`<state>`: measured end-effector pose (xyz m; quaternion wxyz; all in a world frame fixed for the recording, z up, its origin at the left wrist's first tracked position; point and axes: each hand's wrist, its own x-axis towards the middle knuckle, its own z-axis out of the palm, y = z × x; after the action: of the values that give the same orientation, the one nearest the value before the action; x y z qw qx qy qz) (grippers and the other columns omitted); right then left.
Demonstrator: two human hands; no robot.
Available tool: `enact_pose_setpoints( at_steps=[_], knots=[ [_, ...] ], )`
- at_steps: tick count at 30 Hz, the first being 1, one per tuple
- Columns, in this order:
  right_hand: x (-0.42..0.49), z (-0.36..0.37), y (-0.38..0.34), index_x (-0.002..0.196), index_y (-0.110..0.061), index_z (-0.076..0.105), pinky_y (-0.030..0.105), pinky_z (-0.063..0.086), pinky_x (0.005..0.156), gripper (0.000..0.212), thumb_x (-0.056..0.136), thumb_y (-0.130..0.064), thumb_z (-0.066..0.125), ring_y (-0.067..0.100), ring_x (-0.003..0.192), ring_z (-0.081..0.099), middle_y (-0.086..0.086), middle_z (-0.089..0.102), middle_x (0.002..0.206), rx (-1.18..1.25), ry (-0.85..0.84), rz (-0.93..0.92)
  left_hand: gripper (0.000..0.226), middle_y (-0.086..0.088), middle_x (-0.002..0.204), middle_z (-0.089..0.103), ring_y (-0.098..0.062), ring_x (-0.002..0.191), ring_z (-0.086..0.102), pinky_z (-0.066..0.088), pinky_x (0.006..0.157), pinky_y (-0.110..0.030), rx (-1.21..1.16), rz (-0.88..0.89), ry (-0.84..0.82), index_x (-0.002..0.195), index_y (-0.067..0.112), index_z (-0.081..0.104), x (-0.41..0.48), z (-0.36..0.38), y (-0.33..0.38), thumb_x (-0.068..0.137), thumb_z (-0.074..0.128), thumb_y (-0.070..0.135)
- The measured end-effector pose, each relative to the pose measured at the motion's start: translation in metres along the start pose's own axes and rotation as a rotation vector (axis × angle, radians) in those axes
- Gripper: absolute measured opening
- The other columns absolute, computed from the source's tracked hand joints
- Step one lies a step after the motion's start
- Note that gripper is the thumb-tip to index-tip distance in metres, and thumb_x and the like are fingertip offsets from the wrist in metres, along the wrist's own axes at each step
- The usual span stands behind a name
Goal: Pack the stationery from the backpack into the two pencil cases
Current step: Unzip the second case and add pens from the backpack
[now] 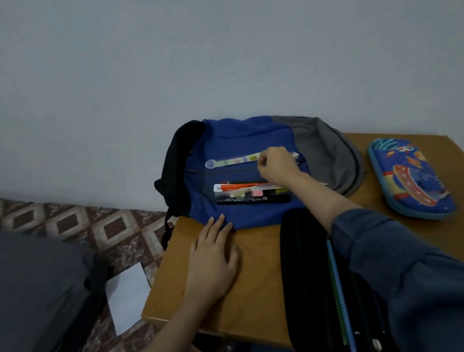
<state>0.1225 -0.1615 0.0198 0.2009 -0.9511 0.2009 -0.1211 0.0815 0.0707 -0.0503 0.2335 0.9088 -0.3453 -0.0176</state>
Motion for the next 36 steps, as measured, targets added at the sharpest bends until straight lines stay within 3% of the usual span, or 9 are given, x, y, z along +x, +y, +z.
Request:
enact_pose_setpoints(
  at_steps=[3,6,9,11,15,21,28,32,36],
  knots=[
    [0.022,0.011,0.003,0.110,-0.004,0.066,0.037,0.049,0.082,0.027,0.087,-0.008,0.053,0.031,0.107,0.056,0.014,0.063,0.116,-0.071,-0.023,0.045,0.056,0.015,0.155,0.011,-0.003,0.143,0.001,0.006,0.114,-0.025,0.024,-0.001,0.009,0.144,0.029,0.027,0.001,0.002,-0.002,0.091,0.026,0.047],
    [0.038,0.016,0.007,0.144,-0.016,0.032,0.047,0.033,0.107,0.055,0.092,-0.015,0.049,0.032,0.136,0.026,0.005,0.026,0.153,-0.219,-0.181,0.035,0.067,0.017,0.155,0.009,0.004,0.140,-0.004,0.003,0.111,-0.020,0.024,-0.004,0.021,0.144,0.032,0.026,0.000,0.003,-0.003,0.084,0.011,0.056],
    [0.047,0.022,0.013,0.150,-0.026,0.009,0.053,0.015,0.115,0.061,0.098,-0.019,0.040,0.031,0.145,0.005,-0.002,0.003,0.159,-0.292,-0.324,0.019,0.074,0.018,0.155,0.007,0.008,0.135,-0.010,-0.004,0.108,-0.017,0.032,-0.007,0.021,0.145,0.033,0.025,0.001,0.004,-0.004,0.078,0.004,0.058],
    [0.051,0.028,0.016,0.149,-0.026,0.015,0.052,0.013,0.116,0.056,0.099,-0.018,0.037,0.031,0.144,0.012,0.002,0.015,0.158,-0.301,-0.337,0.007,0.073,0.019,0.155,0.006,0.008,0.135,-0.011,-0.007,0.107,-0.016,0.039,-0.007,0.021,0.145,0.034,0.024,0.001,0.004,-0.004,0.079,0.004,0.057],
    [0.051,0.028,0.013,0.137,-0.021,0.043,0.047,0.035,0.104,0.043,0.094,-0.014,0.044,0.032,0.126,0.035,0.008,0.046,0.137,-0.328,-0.225,-0.046,0.072,0.019,0.155,0.006,0.008,0.135,-0.012,-0.011,0.105,-0.014,0.042,-0.013,0.017,0.145,0.034,0.025,0.001,0.004,-0.004,0.080,0.005,0.057],
    [0.047,0.011,0.004,0.100,-0.014,0.061,0.029,0.040,0.070,0.017,0.084,-0.009,0.059,0.024,0.096,0.053,0.007,0.060,0.105,-0.146,-0.266,-0.046,0.077,0.021,0.154,0.003,0.009,0.134,-0.014,-0.007,0.108,-0.017,0.033,-0.026,0.002,0.145,0.036,0.022,0.002,0.001,-0.002,0.075,0.001,0.059],
    [0.028,0.000,0.001,0.076,-0.003,0.070,0.037,0.055,0.075,0.004,0.077,-0.006,0.067,0.025,0.087,0.063,0.010,0.070,0.088,-0.138,-0.250,-0.018,0.078,0.020,0.155,0.005,0.010,0.133,-0.011,-0.002,0.108,-0.018,0.013,-0.020,0.006,0.144,0.035,0.024,0.001,0.001,-0.002,0.074,0.002,0.059],
    [0.016,-0.004,0.000,0.081,-0.001,0.074,0.037,0.056,0.076,0.011,0.078,-0.008,0.065,0.025,0.086,0.065,0.010,0.073,0.089,-0.136,-0.204,0.001,0.080,0.020,0.155,0.007,0.010,0.132,-0.010,0.002,0.109,-0.018,0.018,-0.020,0.018,0.144,0.034,0.025,0.001,0.000,-0.001,0.072,0.002,0.059],
    [0.000,-0.024,-0.002,0.088,-0.003,0.074,0.028,0.050,0.070,0.012,0.081,-0.012,0.069,0.019,0.083,0.063,0.008,0.072,0.091,0.091,-0.121,0.004,0.064,0.018,0.155,0.009,0.005,0.139,-0.003,0.003,0.109,-0.018,0.019,-0.015,0.015,0.144,0.033,0.026,-0.001,-0.002,0.001,0.085,0.016,0.055]
  ],
)
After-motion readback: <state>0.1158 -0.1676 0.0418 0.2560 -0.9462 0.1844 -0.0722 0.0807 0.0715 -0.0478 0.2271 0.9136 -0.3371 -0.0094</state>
